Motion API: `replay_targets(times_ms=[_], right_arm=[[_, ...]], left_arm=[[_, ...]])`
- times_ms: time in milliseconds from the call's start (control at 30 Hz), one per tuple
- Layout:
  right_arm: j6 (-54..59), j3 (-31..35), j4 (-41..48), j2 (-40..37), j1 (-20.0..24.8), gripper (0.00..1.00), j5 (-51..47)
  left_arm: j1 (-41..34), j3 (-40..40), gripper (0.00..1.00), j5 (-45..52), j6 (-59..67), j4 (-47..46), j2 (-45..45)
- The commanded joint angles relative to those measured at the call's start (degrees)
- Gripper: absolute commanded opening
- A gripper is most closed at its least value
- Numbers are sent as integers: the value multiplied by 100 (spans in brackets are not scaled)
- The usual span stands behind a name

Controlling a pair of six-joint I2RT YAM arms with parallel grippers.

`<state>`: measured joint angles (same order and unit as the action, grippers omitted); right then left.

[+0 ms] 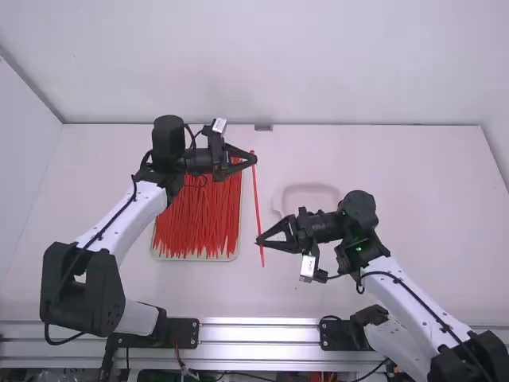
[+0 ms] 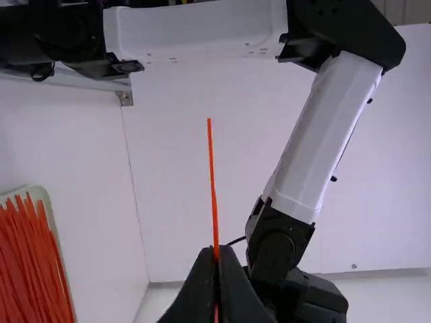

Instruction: Fasten the cable tie

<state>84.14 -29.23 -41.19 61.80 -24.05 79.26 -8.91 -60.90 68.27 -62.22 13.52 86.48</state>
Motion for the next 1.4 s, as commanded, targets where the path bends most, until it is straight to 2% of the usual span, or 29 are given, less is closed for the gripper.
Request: replay_targets(times_ms=[0, 433, 667, 900, 1267, 1367], right_arm=[[-31, -186, -7, -28, -2, 0, 96], [-868, -186, 57, -28, 0, 0, 157], [-1064, -186, 575, -28, 0, 0, -623], [-1145, -181, 568, -28, 0, 0, -562], [-3187, -184, 391, -28, 0, 0, -588], [-3224, -184, 396, -28, 0, 0, -605]], left_arm=[[-52, -55, 2, 136, 173, 46, -4], [-48, -55, 2, 262, 1410, -407, -7], [-42, -52, 2, 260, 1582, -407, -4], [-44, -52, 2, 262, 1836, -415, -4], [-50, -52, 2, 262, 1882, -411, -4], [-46, -52, 2, 269, 1882, -409, -4]])
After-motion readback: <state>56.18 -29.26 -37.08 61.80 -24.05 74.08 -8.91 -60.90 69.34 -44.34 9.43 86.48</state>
